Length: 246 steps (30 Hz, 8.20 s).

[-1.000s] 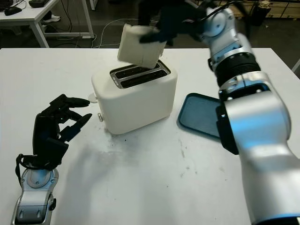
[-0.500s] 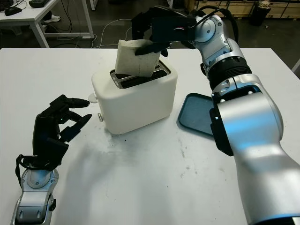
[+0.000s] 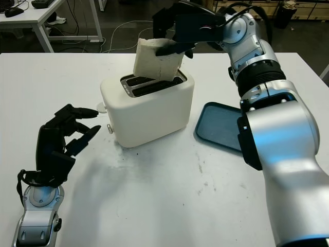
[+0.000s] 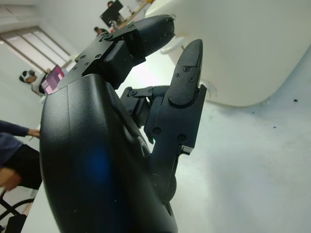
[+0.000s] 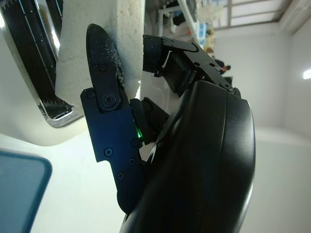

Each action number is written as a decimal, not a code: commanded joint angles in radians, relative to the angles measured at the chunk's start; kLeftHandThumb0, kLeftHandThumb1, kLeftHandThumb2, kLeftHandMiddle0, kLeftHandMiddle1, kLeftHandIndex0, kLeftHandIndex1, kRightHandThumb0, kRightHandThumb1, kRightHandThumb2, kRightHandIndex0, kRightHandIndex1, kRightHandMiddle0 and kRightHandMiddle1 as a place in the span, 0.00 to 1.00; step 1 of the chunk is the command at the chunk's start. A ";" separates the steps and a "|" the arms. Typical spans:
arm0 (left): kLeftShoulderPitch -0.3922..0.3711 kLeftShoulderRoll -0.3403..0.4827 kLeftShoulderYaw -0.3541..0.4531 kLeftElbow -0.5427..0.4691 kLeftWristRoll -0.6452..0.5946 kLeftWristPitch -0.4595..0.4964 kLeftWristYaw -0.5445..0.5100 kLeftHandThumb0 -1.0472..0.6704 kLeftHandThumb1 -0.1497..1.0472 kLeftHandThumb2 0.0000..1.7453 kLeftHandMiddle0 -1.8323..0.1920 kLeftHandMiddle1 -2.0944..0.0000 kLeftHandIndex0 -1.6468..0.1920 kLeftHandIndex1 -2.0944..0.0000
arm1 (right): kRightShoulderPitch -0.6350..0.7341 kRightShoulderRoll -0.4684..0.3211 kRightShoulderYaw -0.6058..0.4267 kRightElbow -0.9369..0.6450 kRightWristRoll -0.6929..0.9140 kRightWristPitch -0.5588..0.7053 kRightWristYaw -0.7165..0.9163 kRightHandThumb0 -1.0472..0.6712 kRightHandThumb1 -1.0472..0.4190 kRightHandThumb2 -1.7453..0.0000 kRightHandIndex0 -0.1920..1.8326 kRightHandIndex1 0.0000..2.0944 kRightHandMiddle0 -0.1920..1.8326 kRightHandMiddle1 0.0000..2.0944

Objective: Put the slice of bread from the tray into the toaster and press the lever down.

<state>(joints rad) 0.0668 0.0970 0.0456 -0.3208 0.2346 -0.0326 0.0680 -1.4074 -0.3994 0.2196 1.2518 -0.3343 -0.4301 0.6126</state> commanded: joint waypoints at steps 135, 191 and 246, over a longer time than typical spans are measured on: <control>-0.073 0.040 0.021 0.045 0.048 -0.032 0.038 0.48 0.89 0.05 0.58 0.30 0.55 0.56 | 1.220 0.222 -0.253 -1.025 0.258 0.156 -0.672 0.32 0.14 1.00 0.72 0.06 0.64 0.01; -0.579 0.661 -0.081 0.306 0.167 -0.171 -0.530 0.46 0.76 0.00 0.38 0.43 0.21 0.96 | 1.235 0.223 -0.253 -1.009 0.187 0.117 -0.693 0.33 0.17 1.00 0.60 0.38 0.70 0.00; -0.646 0.631 -0.165 0.469 0.259 -0.256 -0.479 0.46 0.80 0.00 0.40 0.40 0.19 1.00 | 1.246 0.223 -0.242 -0.997 0.173 0.096 -0.696 0.32 0.15 1.00 0.58 0.41 0.70 0.00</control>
<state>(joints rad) -0.5627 0.7298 -0.1104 0.1379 0.5061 -0.2800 -0.4014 -0.1668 -0.1756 -0.0220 0.2494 -0.1584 -0.3166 -0.0789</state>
